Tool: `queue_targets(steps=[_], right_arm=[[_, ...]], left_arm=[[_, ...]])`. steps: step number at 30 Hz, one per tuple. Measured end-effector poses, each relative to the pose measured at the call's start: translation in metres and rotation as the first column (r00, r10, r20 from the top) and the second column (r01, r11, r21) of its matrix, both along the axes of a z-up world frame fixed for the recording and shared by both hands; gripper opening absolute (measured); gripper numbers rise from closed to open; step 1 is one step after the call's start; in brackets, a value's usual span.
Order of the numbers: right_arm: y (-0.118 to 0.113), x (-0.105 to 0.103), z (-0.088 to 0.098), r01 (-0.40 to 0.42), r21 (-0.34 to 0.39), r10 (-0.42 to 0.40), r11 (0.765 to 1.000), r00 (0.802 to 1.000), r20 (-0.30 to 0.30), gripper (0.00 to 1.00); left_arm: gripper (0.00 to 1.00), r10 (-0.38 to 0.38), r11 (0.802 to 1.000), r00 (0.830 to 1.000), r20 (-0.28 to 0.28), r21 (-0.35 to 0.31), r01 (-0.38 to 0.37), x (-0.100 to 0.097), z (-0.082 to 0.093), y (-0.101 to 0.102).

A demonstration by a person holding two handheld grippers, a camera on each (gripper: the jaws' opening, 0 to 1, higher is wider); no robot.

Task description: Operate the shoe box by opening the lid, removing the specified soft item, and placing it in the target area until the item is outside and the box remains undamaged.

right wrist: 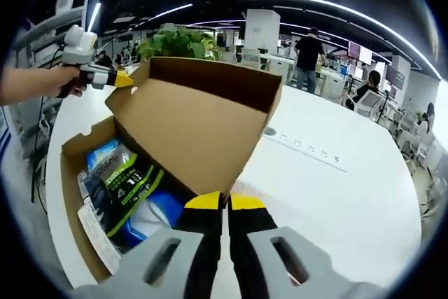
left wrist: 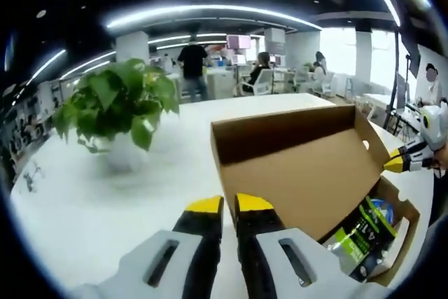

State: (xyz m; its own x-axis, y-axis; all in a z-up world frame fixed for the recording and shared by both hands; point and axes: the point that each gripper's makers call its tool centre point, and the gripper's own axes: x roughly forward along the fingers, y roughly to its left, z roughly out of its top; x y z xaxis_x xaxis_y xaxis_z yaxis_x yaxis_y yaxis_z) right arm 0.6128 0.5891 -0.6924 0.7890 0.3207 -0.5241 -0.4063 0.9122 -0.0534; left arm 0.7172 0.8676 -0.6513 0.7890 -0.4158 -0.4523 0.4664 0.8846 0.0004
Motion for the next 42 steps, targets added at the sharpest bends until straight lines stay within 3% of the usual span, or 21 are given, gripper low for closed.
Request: queue_targets(steps=[6,18,24,42], right_arm=[[0.0,0.002,0.0,0.002,0.004,-0.002,1.0,1.0,-0.008,0.0],[-0.001,0.006,-0.002,0.002,0.0,-0.002,1.0,1.0,-0.029,0.0],[-0.001,0.007,-0.003,-0.001,-0.007,0.001,1.0,0.999,-0.039,0.01],[-0.002,0.013,-0.009,0.009,0.001,-0.008,1.0,0.997,-0.079,0.02]], left_arm=[[0.08,0.015,1.0,1.0,-0.026,-0.019,-0.016,-0.01,-0.007,0.007],[0.01,0.009,1.0,0.998,-0.055,-0.003,-0.009,-0.034,-0.023,0.008],[0.0,0.018,1.0,0.999,-0.045,0.002,-0.018,-0.033,-0.024,0.008],[0.01,0.036,0.999,0.995,-0.09,0.02,-0.034,-0.022,-0.033,0.006]])
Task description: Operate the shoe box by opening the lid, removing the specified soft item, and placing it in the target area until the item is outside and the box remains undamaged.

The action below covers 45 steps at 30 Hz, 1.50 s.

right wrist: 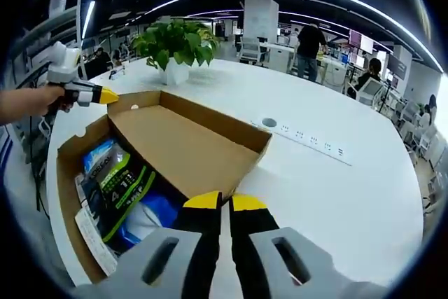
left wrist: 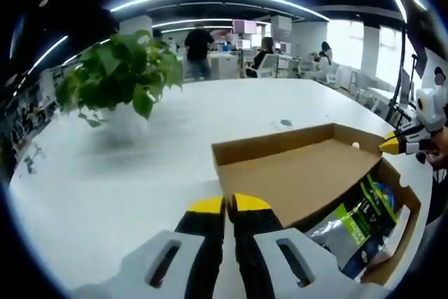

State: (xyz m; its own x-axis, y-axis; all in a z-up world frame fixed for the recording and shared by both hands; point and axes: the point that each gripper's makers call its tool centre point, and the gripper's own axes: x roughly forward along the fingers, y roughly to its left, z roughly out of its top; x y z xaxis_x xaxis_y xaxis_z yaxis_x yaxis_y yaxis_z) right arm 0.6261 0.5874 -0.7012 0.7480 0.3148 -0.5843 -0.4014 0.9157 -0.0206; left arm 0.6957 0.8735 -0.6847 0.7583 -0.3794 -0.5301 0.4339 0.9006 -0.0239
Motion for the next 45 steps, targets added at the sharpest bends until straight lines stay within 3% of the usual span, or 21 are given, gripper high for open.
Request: queue_targets(steps=[14,23,30,45], right_arm=[[-0.001,0.002,-0.004,0.015,0.024,-0.014,1.0,0.999,-0.04,0.02],[-0.001,0.001,-0.002,0.022,0.029,-0.021,0.999,0.999,-0.043,0.03],[-0.002,-0.005,0.004,-0.009,-0.023,0.009,1.0,1.0,-0.015,0.04],[-0.005,-0.029,0.027,-0.005,-0.014,0.005,1.0,1.0,0.005,0.07]], left_arm=[[0.01,0.018,1.0,0.999,-0.045,0.004,-0.018,0.003,-0.006,-0.001],[0.01,0.016,1.0,0.999,-0.045,0.008,-0.016,0.0,-0.003,-0.001],[0.02,-0.007,0.999,1.0,-0.024,0.046,0.008,-0.008,0.001,-0.001],[0.07,-0.021,0.999,1.0,-0.008,0.044,0.021,-0.039,0.02,0.005]])
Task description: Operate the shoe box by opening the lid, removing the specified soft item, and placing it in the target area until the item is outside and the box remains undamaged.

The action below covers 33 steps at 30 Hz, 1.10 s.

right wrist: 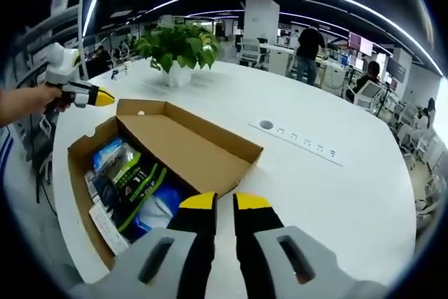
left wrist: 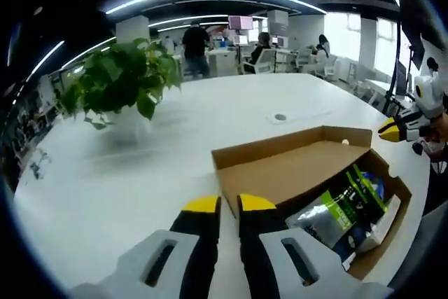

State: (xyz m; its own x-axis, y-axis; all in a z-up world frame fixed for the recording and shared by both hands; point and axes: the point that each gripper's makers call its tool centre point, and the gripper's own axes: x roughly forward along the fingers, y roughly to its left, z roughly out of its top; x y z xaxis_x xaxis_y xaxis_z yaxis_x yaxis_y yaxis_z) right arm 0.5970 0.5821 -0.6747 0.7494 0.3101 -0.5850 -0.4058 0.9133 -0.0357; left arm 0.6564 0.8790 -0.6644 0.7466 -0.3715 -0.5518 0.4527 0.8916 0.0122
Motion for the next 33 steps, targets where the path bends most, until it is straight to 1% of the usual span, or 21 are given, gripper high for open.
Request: queue_targets(steps=[4,9,17,23,30,33], right_arm=[[0.007,-0.01,0.004,-0.016,0.013,0.016,1.0,1.0,-0.006,0.09],[0.018,-0.019,0.002,-0.05,0.019,0.05,0.999,0.999,-0.017,0.11],[0.041,-0.029,-0.01,-0.098,0.056,0.102,0.994,0.993,-0.068,0.13],[0.055,-0.032,-0.02,-0.125,0.072,0.132,0.989,0.986,-0.101,0.14],[0.073,-0.033,-0.033,-0.164,0.094,0.177,0.982,0.974,-0.144,0.16],[0.079,-0.033,-0.039,-0.168,0.115,0.186,0.979,0.968,-0.168,0.16]], left_arm=[[0.09,-0.014,1.0,1.0,-0.009,-0.002,0.013,-0.011,0.001,-0.004],[0.14,-0.028,0.999,0.999,-0.03,-0.017,0.028,-0.025,0.0,-0.009],[0.19,-0.072,0.997,0.995,-0.066,-0.028,0.07,-0.047,-0.009,-0.021],[0.2,-0.099,0.995,0.991,-0.093,-0.024,0.097,-0.059,-0.018,-0.028],[0.22,-0.125,0.992,0.985,-0.117,-0.027,0.123,-0.072,-0.028,-0.036],[0.24,-0.139,0.99,0.982,-0.127,-0.029,0.136,-0.076,-0.034,-0.038]])
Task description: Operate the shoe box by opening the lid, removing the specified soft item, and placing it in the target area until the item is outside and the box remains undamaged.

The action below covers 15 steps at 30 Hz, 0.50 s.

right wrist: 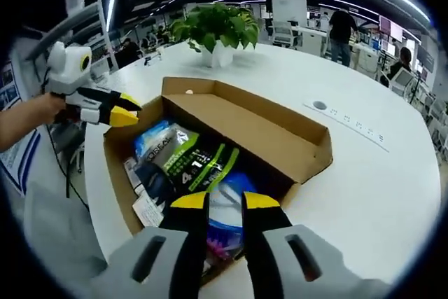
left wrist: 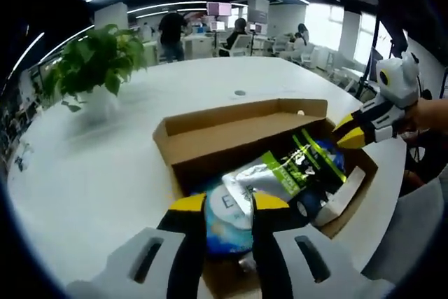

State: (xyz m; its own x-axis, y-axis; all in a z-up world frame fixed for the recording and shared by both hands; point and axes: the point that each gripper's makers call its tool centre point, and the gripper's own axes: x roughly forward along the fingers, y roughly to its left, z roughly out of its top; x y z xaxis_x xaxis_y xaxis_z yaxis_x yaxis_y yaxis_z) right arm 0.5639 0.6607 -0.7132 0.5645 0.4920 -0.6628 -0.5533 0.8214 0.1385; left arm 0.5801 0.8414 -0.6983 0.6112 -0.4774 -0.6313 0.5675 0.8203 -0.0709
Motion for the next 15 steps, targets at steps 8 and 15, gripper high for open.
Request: queue_targets(steps=[8,15], right_arm=[[0.014,-0.001,-0.015,-0.017,0.022,0.019,1.0,0.998,-0.064,0.19],[0.023,0.002,-0.02,-0.022,0.033,0.025,0.999,0.996,-0.091,0.16]], left_arm=[[0.28,-0.026,1.0,1.0,-0.012,0.009,0.026,-0.009,-0.008,-0.004],[0.28,-0.033,0.999,0.999,-0.03,0.003,0.033,-0.01,-0.014,-0.006]])
